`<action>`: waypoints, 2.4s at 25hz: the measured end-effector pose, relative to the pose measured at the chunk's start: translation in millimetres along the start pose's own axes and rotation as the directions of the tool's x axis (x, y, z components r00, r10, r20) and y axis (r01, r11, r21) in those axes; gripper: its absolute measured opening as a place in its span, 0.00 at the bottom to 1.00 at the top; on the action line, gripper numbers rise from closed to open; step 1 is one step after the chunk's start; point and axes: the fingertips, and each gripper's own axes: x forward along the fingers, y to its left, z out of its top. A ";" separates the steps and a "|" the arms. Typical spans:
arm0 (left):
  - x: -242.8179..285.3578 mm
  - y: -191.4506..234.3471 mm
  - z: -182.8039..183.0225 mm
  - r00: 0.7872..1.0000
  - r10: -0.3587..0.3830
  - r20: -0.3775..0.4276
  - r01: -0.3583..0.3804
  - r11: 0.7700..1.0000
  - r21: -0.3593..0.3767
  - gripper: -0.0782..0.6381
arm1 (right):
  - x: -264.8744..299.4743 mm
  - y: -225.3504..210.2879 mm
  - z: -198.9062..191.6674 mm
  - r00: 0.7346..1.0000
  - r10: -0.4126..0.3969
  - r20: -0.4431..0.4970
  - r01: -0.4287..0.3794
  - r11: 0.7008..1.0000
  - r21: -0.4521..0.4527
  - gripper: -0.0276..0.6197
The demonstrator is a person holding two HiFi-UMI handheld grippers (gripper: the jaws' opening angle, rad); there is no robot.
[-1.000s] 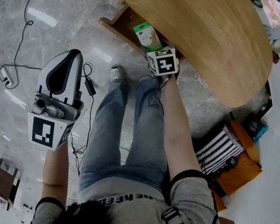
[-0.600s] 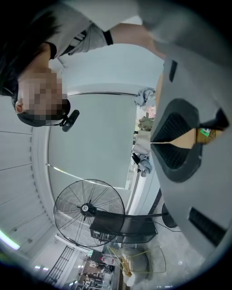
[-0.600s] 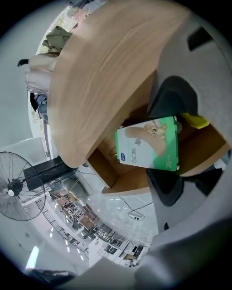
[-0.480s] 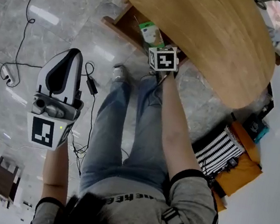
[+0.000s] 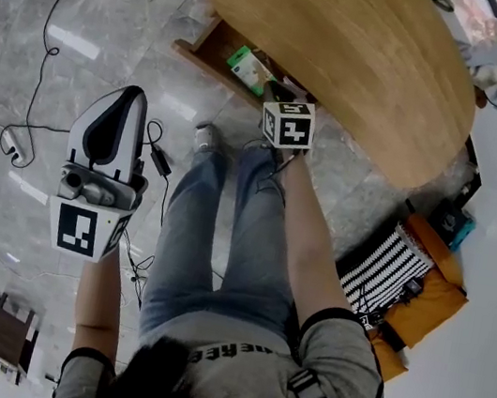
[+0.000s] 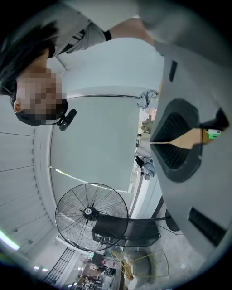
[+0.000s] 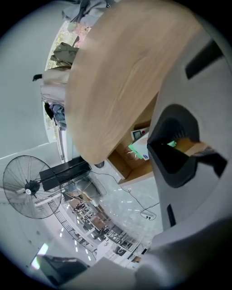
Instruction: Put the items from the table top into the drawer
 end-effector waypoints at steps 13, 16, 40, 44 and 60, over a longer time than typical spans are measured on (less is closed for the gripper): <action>16.9 -49.2 59.4 0.995 -0.091 0.031 0.090 0.996 0.028 0.13 | -139.1 21.0 40.4 0.960 -0.003 0.281 0.015 0.999 -0.039 0.05; 20.1 -63.4 80.4 0.992 -0.109 0.057 0.107 0.994 0.022 0.13 | -174.7 27.4 50.9 0.943 -0.012 0.332 0.029 0.998 -0.047 0.05; -12.3 -140.2 216.1 0.968 -0.201 0.148 0.191 0.978 0.080 0.13 | -430.0 66.1 123.4 0.734 -0.115 0.670 0.168 0.986 -0.015 0.05; -13.9 -146.2 235.2 0.961 -0.214 0.172 0.202 0.975 0.087 0.13 | -463.5 69.4 138.0 0.680 -0.131 0.721 0.184 0.983 0.005 0.05; -29.3 -147.4 291.3 0.948 -0.190 0.257 0.167 0.980 0.107 0.13 | -558.2 79.2 170.0 0.520 -0.193 0.832 0.335 0.942 0.009 0.05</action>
